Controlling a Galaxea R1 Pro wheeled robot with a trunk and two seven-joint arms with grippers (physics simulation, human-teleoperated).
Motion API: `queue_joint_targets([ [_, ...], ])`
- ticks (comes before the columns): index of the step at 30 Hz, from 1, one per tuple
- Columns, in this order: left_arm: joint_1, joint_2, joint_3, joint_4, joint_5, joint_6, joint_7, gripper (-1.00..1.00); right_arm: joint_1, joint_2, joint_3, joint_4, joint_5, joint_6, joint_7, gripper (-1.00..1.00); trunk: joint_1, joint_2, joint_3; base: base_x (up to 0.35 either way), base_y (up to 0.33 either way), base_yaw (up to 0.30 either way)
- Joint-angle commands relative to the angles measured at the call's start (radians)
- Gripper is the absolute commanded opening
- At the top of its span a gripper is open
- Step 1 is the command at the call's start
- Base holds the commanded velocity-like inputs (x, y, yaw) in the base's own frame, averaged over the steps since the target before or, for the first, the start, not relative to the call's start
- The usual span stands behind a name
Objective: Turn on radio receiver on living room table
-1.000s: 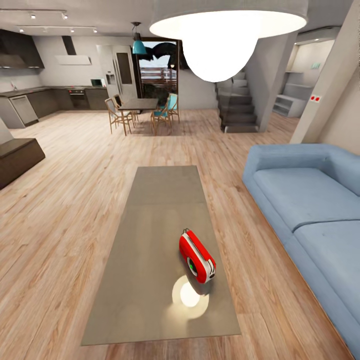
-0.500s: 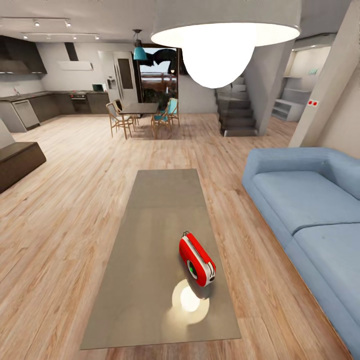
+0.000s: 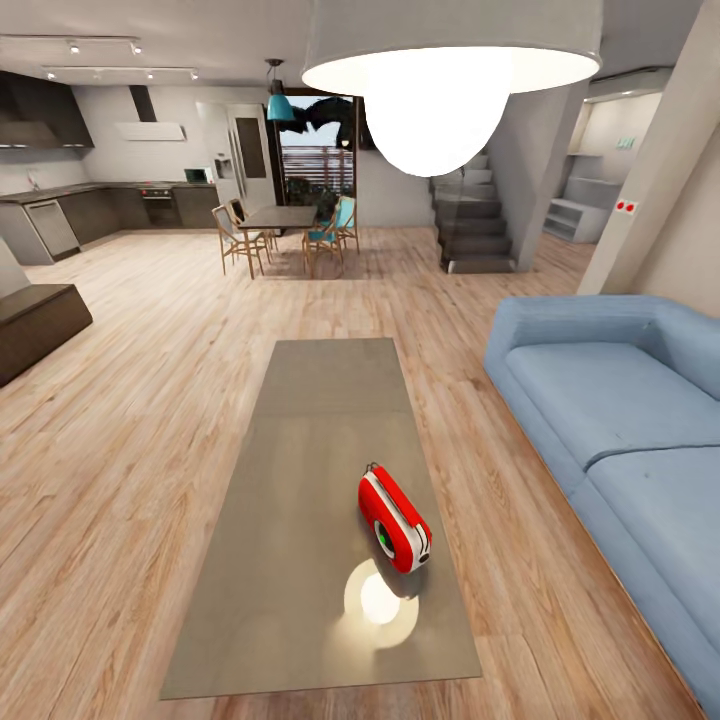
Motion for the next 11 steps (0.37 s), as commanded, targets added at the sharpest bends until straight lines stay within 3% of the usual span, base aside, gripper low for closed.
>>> queue_joint_targets([
  [1,0.000,-0.001,0.000,0.000,-0.001,0.000,0.000,-1.00,0.000,0.007,0.000,0.000,0.000,0.000,0.000,1.00,0.000,0.000,0.000,0.000,0.000,0.000],
  [3,0.000,-0.001,0.001,-0.001,-0.001,0.000,0.000,-1.00,0.000,0.018,0.000,-0.001,-0.003,0.000,0.000,1.00,0.000,0.000,0.000,0.000,0.000,0.000],
  [11,0.000,0.000,0.000,0.000,0.000,0.000,0.000,-1.00,0.000,0.021,0.000,-0.001,0.001,-0.001,0.000,1.00,0.000,0.000,0.000,0.000,0.000,0.000],
])
